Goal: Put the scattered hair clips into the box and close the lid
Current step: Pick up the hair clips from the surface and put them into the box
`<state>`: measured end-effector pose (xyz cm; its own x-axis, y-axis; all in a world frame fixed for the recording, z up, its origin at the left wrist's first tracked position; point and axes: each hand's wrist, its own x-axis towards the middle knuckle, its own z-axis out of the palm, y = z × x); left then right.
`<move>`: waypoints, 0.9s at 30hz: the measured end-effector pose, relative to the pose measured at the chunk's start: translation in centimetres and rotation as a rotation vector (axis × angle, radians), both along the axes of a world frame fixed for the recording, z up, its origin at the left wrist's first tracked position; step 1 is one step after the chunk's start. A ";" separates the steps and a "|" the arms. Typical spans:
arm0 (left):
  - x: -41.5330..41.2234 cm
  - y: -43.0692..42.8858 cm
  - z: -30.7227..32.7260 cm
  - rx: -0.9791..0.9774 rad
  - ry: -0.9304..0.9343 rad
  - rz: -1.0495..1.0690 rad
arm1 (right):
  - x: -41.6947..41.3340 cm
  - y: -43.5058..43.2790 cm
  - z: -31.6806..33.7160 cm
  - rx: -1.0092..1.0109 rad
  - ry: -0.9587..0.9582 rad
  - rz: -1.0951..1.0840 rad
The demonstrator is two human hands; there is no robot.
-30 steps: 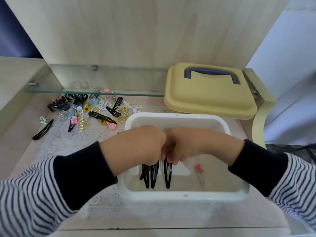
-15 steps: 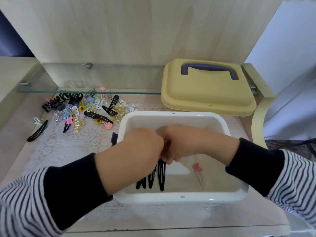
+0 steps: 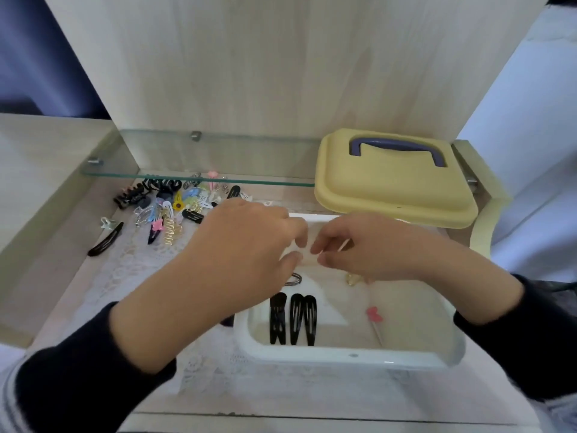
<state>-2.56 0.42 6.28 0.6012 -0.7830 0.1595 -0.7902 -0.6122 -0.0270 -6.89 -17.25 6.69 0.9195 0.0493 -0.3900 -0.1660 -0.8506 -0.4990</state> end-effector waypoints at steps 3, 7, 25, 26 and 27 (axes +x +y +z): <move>0.2 2.1 -0.1 -0.258 0.017 0.106 | -0.6 0.9 1.1 0.040 -0.234 -0.072; 0.9 5.2 -1.5 -0.672 -0.033 0.314 | -0.9 4.5 2.1 0.183 -0.673 -0.199; 6.1 13.8 -13.6 -0.795 0.200 0.674 | 6.0 22.0 -8.6 0.347 -1.006 -0.319; 6.3 13.9 -13.8 -0.777 0.190 0.671 | 6.6 22.2 -9.6 0.326 -0.991 -0.333; 6.4 13.9 -14.0 -0.766 0.183 0.683 | 7.2 22.3 -10.5 0.298 -0.976 -0.354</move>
<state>3.85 14.33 -7.74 0.9431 0.0053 0.3326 -0.2225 -0.7330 0.6428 0.30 5.01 -3.83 0.8074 -0.3085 0.5030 0.2033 -0.6548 -0.7280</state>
